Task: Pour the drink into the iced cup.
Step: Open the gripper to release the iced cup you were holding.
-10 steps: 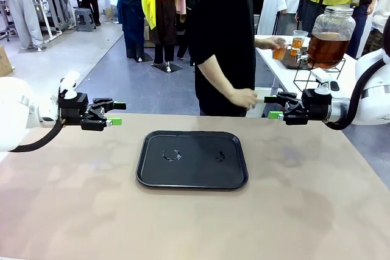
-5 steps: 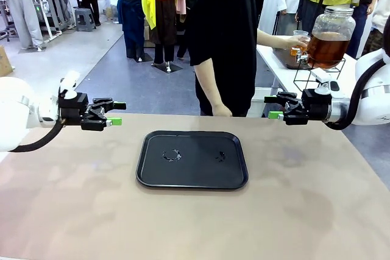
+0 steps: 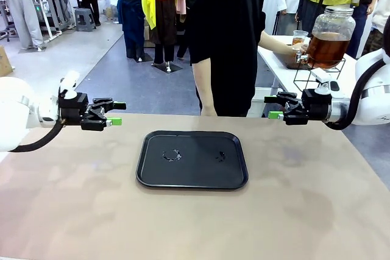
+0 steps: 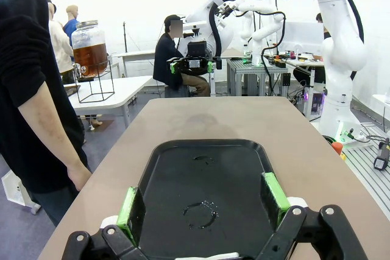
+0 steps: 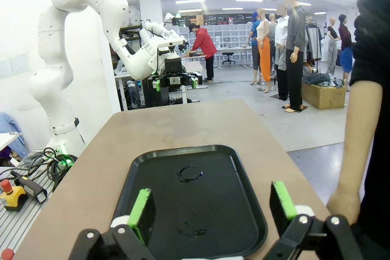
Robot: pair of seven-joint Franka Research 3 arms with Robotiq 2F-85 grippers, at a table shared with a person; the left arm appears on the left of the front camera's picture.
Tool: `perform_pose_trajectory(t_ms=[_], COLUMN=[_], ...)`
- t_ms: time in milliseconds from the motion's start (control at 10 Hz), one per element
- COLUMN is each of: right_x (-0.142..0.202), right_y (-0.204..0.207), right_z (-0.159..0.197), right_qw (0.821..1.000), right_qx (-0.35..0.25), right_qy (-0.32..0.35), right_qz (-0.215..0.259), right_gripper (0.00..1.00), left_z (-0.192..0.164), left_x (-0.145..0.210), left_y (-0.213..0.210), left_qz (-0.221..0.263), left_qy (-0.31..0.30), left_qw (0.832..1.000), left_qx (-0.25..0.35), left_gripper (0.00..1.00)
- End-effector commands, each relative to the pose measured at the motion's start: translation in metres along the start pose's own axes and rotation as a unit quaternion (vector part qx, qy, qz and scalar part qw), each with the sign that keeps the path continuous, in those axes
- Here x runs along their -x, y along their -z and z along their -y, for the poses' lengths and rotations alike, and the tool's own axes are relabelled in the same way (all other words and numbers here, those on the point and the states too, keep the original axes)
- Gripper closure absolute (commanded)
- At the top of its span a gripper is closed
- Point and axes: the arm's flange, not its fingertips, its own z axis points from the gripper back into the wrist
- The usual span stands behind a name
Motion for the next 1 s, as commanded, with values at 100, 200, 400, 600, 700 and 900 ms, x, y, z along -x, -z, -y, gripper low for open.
perform_pose_trajectory(t_ms=[100,200,400,600,700,900], right_x=[-0.0033,-0.0033,-0.0033,-0.0033,-0.0033,-0.0033], right_y=[0.0007,0.0007,0.0007,0.0007,0.0007,0.0007], right_z=[0.0035,0.0035,0.0035,0.0035,0.0035,0.0035], right_qw=[1.000,1.000,1.000,1.000,1.000,1.000], right_qx=[-0.001,-0.001,-0.001,-0.001,-0.001,-0.001], right_qy=[-0.002,-0.002,-0.002,-0.002,-0.002,-0.002], right_qz=[0.000,0.000,0.000,0.000,0.000,0.000], right_gripper=[0.00,0.00,0.00,0.00,0.00,0.00], left_z=[-0.0001,-0.0001,-0.0001,-0.0001,-0.0001,-0.0001], left_x=[-0.0015,-0.0015,-0.0015,-0.0015,-0.0015,-0.0015], left_y=[0.0015,0.0015,0.0015,0.0015,0.0015,0.0015], left_qz=[0.006,0.006,0.006,0.006,0.006,0.006], left_qy=[0.001,0.001,0.001,0.001,0.001,0.001], left_qw=[1.000,1.000,1.000,1.000,1.000,1.000], left_qx=[-0.006,-0.006,-0.006,-0.006,-0.006,-0.006], left_gripper=[0.00,0.00,0.00,0.00,0.00,0.00])
